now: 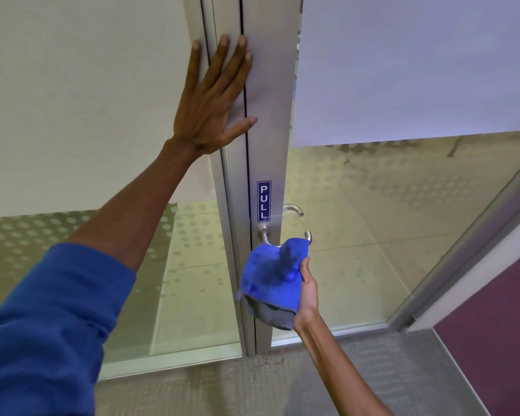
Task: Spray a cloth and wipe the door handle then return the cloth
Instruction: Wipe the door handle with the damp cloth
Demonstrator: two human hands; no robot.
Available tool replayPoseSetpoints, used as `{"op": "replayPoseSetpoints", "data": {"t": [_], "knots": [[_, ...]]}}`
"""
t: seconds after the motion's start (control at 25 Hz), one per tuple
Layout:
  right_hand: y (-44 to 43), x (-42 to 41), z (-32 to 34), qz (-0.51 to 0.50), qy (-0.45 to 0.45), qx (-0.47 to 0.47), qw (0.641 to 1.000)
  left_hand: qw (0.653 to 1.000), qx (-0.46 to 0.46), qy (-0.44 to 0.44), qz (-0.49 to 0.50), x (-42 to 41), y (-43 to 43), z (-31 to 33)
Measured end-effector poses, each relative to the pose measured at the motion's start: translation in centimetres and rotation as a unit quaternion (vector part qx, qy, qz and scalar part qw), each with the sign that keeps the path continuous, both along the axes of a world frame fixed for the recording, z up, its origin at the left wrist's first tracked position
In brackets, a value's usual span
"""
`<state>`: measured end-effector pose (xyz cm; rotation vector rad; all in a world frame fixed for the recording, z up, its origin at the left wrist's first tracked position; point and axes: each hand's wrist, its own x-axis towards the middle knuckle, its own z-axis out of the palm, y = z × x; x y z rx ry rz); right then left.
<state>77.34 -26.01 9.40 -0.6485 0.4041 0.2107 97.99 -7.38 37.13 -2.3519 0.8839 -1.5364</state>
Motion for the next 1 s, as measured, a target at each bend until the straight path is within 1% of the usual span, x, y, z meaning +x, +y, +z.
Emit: {"op": "replayPoseSetpoints", "data": {"t": [0.12, 0.2, 0.28, 0.36, 0.4, 0.44, 0.48, 0.52, 0.56, 0.6, 0.64, 0.76, 0.8, 0.88, 1.0], "knots": [[-1.4, -1.3, 1.8, 0.007, -0.027, -0.014, 1.0, 0.997, -0.005, 0.064, -0.034, -1.3, 0.6, -0.2], [-1.7, -2.1, 3.0, 0.046, -0.042, 0.022, 0.998, 0.989, -0.034, 0.127, -0.065, -3.2, 0.5, -2.4], [-1.6, -2.9, 4.4, 0.085, -0.047, 0.063, 0.993, 0.965, -0.076, 0.221, -0.12, -6.2, -0.1, -6.2], [-1.7, -3.3, 5.4, 0.106, -0.063, 0.095, 0.988, 0.919, -0.136, 0.335, -0.154, -9.9, -0.9, -10.9], [-2.0, -3.4, 5.8, 0.118, -0.073, 0.12, 0.983, 0.882, -0.188, 0.4, -0.163, -11.9, -1.3, -13.3], [-2.3, -3.6, 6.3, 0.129, -0.078, 0.143, 0.978, 0.83, -0.264, 0.461, -0.17, -13.8, -1.9, -15.5], [-2.6, -3.8, 6.7, 0.133, -0.079, 0.157, 0.975, 0.753, -0.365, 0.52, -0.169, -15.6, -2.7, -17.6], [-2.9, -4.0, 7.0, 0.137, -0.08, 0.162, 0.974, 0.652, -0.472, 0.568, -0.168, -17.2, -3.5, -19.3], [-3.2, -4.1, 7.1, 0.143, -0.082, 0.158, 0.974, 0.549, -0.553, 0.601, -0.179, -18.4, -4.2, -20.6], [-3.5, -4.2, 7.1, 0.143, -0.075, 0.146, 0.976, 0.454, -0.597, 0.632, -0.194, -19.2, -4.8, -21.7], [-3.7, -4.2, 7.2, 0.138, -0.064, 0.128, 0.98, 0.396, -0.607, 0.661, -0.195, -19.7, -5.1, -22.7], [-4.5, -4.0, 6.6, 0.117, -0.047, 0.059, 0.99, 0.312, -0.634, 0.682, -0.189, -21.2, -5.1, -24.2], [-4.9, -4.0, 6.3, 0.11, -0.046, 0.047, 0.992, 0.3, -0.641, 0.68, -0.194, -21.5, -5.0, -24.5], [-5.5, -4.3, 5.8, 0.108, -0.04, 0.027, 0.993, 0.303, -0.642, 0.674, -0.205, -22.1, -4.7, -24.8], [-6.8, -5.4, 5.8, 0.158, -0.065, 0.037, 0.985, 0.3, -0.651, 0.665, -0.209, -23.0, -4.5, -24.4]]}}
